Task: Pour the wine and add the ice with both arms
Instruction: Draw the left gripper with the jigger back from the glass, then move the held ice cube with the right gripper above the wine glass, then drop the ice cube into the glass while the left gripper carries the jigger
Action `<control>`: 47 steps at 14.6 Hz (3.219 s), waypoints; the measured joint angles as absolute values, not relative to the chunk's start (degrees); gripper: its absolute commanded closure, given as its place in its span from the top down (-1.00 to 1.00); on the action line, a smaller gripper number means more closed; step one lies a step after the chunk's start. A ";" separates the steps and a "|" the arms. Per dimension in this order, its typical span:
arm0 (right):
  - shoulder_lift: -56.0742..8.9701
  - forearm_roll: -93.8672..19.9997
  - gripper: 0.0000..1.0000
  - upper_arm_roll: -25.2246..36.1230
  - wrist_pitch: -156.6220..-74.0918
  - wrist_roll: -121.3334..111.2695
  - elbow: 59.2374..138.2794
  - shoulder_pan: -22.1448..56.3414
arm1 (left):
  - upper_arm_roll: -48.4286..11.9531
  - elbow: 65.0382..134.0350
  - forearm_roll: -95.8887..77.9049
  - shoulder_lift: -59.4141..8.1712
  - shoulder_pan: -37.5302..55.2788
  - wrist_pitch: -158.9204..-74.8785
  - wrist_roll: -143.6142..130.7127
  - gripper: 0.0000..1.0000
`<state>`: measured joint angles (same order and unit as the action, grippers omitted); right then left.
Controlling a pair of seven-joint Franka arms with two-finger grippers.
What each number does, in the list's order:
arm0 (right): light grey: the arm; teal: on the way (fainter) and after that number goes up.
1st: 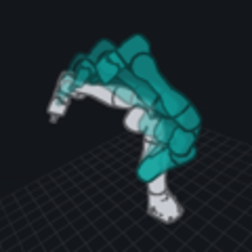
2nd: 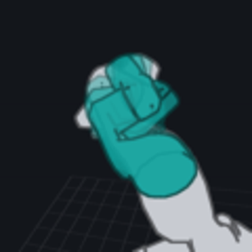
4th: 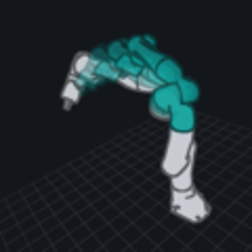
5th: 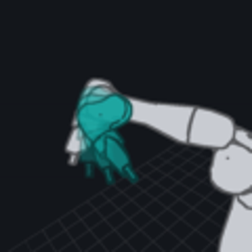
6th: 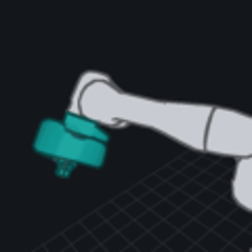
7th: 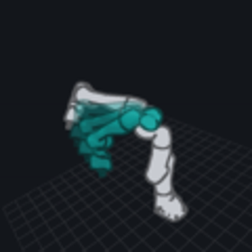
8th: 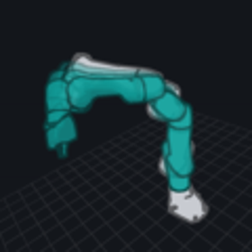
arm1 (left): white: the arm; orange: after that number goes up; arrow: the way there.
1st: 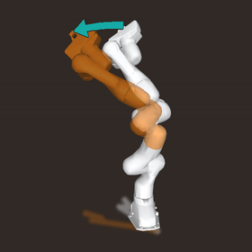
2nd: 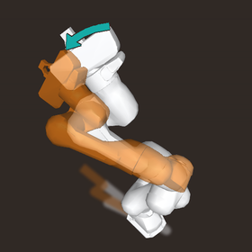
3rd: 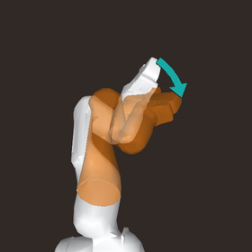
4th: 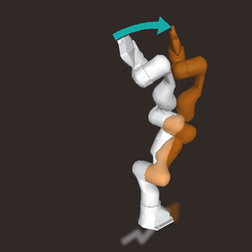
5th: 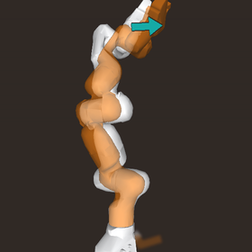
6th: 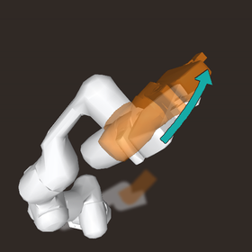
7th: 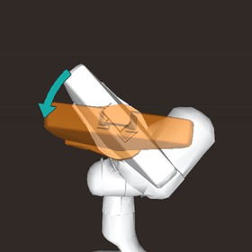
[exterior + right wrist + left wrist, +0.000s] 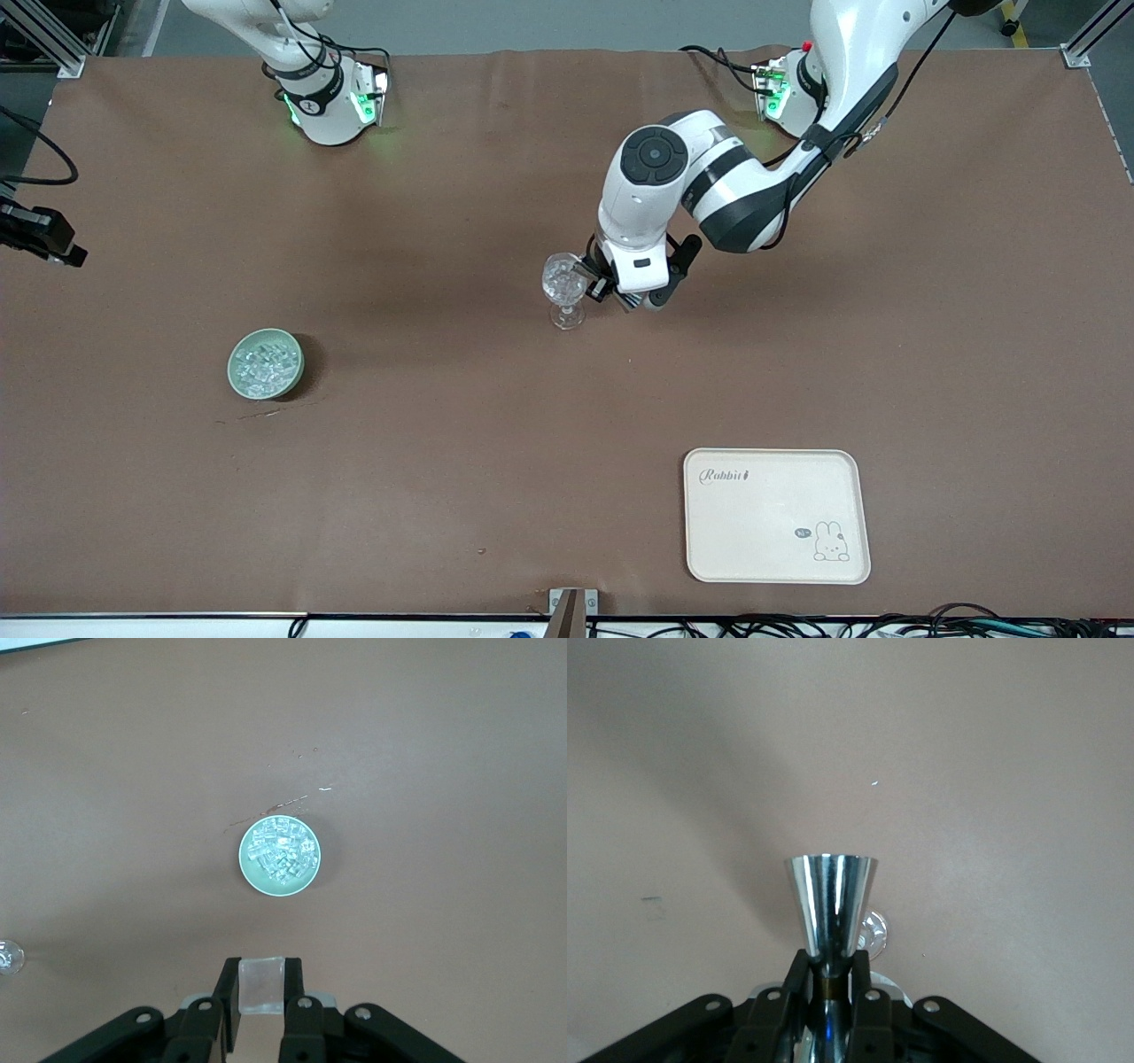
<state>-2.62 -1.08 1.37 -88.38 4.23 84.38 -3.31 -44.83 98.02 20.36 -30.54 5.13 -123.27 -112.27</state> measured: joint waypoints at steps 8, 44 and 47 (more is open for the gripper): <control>-2.62 -1.09 -0.95 1.37 -88.35 4.23 84.39 -3.30 | -43.87 95.84 5.50 -29.91 4.16 -123.07 -107.91 -0.99; -29.08 11.03 -0.92 -29.73 -112.49 84.57 85.79 20.85 | 35.40 96.59 -80.55 -47.46 0.80 -70.11 -25.82 -0.97; -30.29 11.55 -0.87 -29.75 -112.63 84.65 85.39 21.04 | 28.61 93.75 -87.54 -47.44 2.01 -75.30 -28.77 -0.98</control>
<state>-30.29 11.55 -29.75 -112.63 84.65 85.39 21.04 28.61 93.75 -87.54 -47.44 2.01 -75.30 -28.77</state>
